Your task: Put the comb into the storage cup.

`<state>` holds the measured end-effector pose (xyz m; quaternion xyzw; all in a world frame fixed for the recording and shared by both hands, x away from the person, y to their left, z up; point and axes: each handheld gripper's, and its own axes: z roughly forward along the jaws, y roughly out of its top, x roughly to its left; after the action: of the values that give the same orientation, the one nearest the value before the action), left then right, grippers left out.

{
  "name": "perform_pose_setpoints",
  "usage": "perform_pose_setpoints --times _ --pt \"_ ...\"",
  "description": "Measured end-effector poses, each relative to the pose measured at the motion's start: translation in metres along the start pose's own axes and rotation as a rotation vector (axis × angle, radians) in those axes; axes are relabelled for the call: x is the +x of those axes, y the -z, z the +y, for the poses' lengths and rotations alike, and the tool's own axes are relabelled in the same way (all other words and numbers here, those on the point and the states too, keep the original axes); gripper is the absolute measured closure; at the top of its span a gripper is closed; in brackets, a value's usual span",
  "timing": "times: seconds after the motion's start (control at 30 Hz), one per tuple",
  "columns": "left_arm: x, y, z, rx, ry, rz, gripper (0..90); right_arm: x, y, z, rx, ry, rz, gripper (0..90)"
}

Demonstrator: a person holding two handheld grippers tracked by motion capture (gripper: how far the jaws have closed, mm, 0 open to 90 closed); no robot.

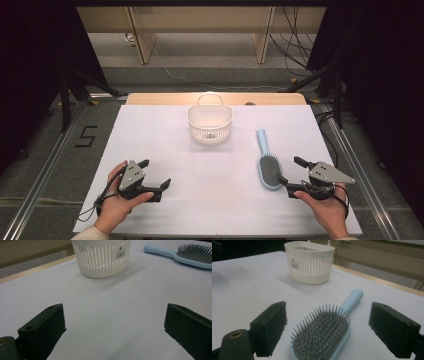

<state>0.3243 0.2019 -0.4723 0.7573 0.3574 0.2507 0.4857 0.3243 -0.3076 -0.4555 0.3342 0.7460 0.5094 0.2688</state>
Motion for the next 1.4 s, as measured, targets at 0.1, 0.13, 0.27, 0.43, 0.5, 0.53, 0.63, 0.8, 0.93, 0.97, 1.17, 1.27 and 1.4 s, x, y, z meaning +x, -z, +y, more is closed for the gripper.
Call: perform_pose_setpoints --times 0.1,0.13,0.27,0.43,0.5,0.53,0.63,0.8,0.93,0.97,1.17,1.27,1.4 --pt "0.0 0.0 0.0 0.0 0.001 0.002 2.7 0.0 0.0 0.0 0.001 -0.001 0.001 15.5" --pt "0.0 0.0 0.0 -0.001 0.001 0.002 2.7 0.0 -0.001 0.0 0.001 0.0 0.001 15.5" --pt "0.001 0.001 0.0 -0.001 -0.001 0.005 2.8 0.0 -0.001 0.001 -0.001 0.004 -0.004 15.6" --pt "0.0 0.001 0.0 0.0 0.001 0.005 2.9 0.0 -0.004 0.006 -0.013 0.047 -0.038 28.8" --pt "0.0 0.001 0.0 0.0 0.003 0.005 3.1 -0.001 -0.006 0.01 -0.01 0.055 -0.029 41.1" --pt "0.0 0.0 0.0 0.0 0.003 0.005 3.1 -0.002 -0.008 0.011 0.004 0.067 -0.023 45.3" --pt "0.001 0.0 -0.001 0.008 0.002 0.006 3.2 -0.006 -0.018 0.018 0.068 0.113 -0.003 64.2" --pt "0.001 0.0 -0.001 0.008 0.009 0.005 3.2 -0.017 -0.043 0.034 0.156 0.169 0.003 88.2" --pt "0.002 -0.001 -0.002 0.009 0.012 0.003 3.3 -0.025 -0.067 0.046 0.252 0.216 0.019 90.0" --pt "0.002 -0.001 -0.002 0.009 0.012 0.002 3.3 -0.025 -0.067 0.046 0.252 0.216 0.019 90.0" --pt "0.001 -0.001 -0.002 0.008 0.014 0.002 3.3 -0.036 -0.109 0.071 0.369 0.249 0.066 90.0" --pt "0.001 -0.001 -0.002 0.006 0.014 0.0 3.3 -0.039 -0.129 0.075 0.427 0.267 0.076 90.0" --pt "0.002 -0.001 -0.002 0.004 0.016 0.0 3.4 -0.041 -0.154 0.074 0.496 0.291 0.07 90.0"
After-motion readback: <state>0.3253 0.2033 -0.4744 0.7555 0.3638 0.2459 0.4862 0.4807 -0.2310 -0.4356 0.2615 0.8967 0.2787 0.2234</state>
